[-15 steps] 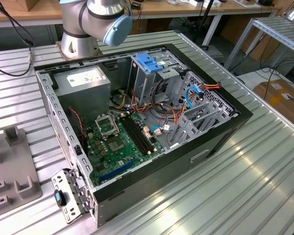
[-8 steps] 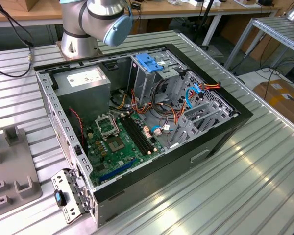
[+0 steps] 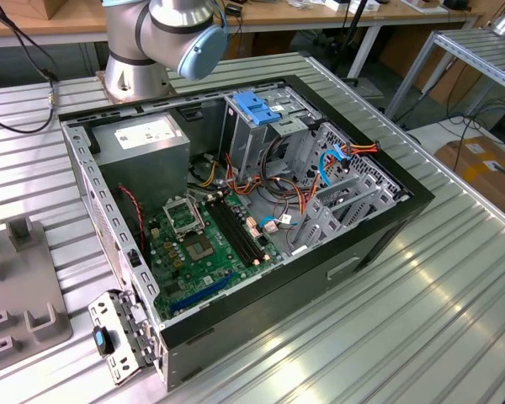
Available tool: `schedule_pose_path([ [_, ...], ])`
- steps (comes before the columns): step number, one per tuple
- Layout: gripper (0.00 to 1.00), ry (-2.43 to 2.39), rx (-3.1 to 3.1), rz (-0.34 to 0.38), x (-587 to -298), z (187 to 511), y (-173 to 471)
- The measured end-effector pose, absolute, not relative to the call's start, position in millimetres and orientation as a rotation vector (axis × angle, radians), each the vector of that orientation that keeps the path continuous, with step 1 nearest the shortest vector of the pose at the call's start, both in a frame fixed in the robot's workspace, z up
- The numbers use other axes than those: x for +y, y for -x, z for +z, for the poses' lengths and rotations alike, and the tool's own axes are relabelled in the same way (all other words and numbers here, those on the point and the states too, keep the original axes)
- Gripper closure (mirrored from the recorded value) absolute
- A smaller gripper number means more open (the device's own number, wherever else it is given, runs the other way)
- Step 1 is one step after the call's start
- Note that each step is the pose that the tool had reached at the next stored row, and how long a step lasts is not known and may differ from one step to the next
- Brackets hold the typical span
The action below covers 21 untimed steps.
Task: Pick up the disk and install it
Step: 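Pick up the disk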
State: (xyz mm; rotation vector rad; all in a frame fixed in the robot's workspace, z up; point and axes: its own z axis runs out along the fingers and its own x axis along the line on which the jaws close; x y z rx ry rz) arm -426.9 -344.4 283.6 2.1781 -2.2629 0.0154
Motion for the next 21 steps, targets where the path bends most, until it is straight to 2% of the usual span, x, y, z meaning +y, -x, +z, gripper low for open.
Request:
schedule_pose_path([
  [21, 0.34, -2.178, -2.263, 0.015, -344, 303, 427],
])
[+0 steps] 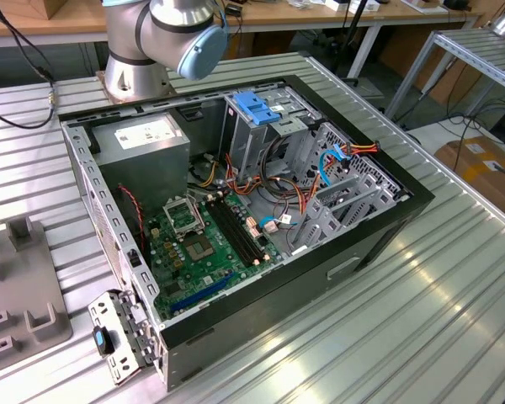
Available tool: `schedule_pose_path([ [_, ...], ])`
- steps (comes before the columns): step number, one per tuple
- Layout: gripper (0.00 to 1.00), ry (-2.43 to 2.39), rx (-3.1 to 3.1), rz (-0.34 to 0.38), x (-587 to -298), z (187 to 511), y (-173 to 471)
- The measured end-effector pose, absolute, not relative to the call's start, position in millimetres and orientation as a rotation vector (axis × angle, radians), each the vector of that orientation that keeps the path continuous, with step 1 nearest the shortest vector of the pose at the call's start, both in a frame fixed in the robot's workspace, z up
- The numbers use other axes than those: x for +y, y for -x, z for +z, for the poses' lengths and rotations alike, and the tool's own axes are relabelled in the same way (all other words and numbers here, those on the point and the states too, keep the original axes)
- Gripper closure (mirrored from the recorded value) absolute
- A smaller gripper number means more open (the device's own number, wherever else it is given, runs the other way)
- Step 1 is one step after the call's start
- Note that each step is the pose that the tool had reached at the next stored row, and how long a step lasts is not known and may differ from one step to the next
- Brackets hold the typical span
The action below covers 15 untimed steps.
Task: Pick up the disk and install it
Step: 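Pick up the disk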
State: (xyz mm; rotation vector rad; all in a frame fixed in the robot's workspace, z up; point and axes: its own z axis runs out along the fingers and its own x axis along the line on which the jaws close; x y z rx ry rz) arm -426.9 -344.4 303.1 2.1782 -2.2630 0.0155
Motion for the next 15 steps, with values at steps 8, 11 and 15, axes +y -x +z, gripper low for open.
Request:
schedule_pose_path([
  [8, 0.42, -2.178, -2.263, 0.015, -344.4, 303.3, 426.9],
  [11, 0.42, -2.178, -2.263, 0.015, -344.4, 303.3, 424.4],
  [15, 0.42, -2.178, -2.263, 0.015, -344.4, 303.2, 421.7],
])
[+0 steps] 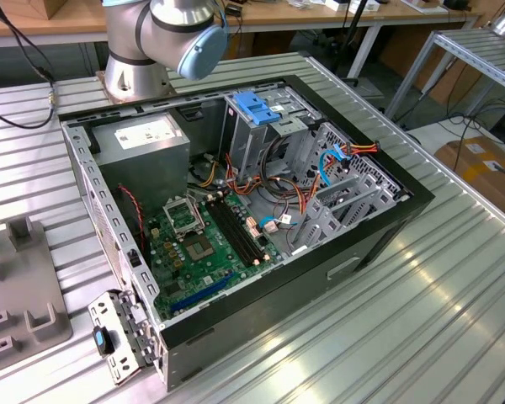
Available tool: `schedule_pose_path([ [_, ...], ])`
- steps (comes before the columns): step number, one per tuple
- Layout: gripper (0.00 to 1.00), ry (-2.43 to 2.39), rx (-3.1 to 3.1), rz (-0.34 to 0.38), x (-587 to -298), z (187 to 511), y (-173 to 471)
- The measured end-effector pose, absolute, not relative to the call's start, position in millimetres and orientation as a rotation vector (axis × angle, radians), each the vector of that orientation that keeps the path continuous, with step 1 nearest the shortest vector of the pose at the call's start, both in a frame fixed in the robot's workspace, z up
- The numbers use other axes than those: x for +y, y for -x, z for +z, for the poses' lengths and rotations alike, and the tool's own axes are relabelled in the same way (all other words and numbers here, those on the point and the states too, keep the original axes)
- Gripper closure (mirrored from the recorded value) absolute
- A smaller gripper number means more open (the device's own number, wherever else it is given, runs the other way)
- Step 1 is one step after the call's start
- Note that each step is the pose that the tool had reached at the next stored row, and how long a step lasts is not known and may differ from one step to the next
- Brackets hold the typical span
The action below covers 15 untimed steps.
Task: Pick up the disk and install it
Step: 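Pick up the disk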
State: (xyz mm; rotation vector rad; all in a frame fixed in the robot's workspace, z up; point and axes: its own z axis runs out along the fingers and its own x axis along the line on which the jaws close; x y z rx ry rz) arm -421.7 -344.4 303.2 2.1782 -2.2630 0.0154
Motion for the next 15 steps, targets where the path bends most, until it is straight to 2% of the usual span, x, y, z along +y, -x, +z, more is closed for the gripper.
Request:
schedule_pose_path([
  [7, 0.42, -2.178, -2.263, 0.015, -344.4, 303.3, 421.6],
  [8, 0.44, -2.178, -2.263, 0.015, -344.4, 303.3, 421.6],
  [11, 0.63, -2.178, -2.263, 0.015, -344.4, 303.3, 421.5],
  [15, 0.65, -2.178, -2.263, 0.015, -344.4, 303.3, 421.5],
])
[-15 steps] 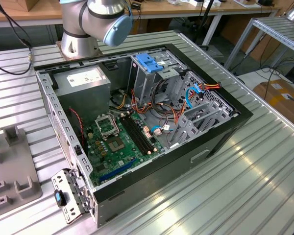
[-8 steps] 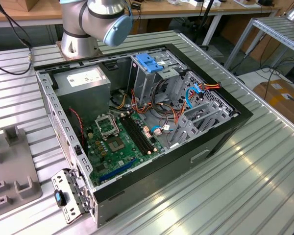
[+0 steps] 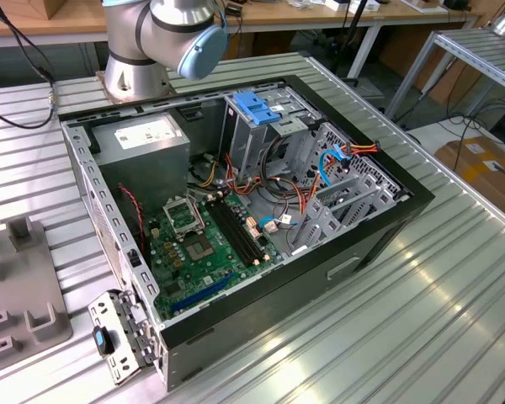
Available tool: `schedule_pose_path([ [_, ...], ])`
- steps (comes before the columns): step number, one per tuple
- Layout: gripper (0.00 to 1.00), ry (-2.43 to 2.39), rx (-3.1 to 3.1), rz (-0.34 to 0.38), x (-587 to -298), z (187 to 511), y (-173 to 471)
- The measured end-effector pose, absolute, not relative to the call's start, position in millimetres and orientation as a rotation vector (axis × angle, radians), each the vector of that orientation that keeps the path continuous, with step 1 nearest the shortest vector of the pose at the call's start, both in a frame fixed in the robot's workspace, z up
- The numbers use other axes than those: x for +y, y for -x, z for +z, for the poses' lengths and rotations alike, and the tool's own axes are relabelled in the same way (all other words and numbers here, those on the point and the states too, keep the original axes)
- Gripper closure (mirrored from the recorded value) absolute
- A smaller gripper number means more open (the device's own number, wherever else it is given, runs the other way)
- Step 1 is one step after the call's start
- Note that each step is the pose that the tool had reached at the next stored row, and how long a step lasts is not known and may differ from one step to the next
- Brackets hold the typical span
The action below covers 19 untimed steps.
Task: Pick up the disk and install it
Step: 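Pick up the disk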
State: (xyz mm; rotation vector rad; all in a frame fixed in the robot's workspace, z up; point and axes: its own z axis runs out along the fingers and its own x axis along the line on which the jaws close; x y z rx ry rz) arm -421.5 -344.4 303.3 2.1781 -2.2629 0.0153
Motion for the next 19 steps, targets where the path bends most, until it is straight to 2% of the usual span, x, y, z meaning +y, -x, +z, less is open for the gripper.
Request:
schedule_pose_path([
  [13, 0.65, -2.178, -2.263, 0.015, -344, 304, 421],
  [19, 0.65, -2.178, -2.263, 0.015, -344, 314, 421],
])
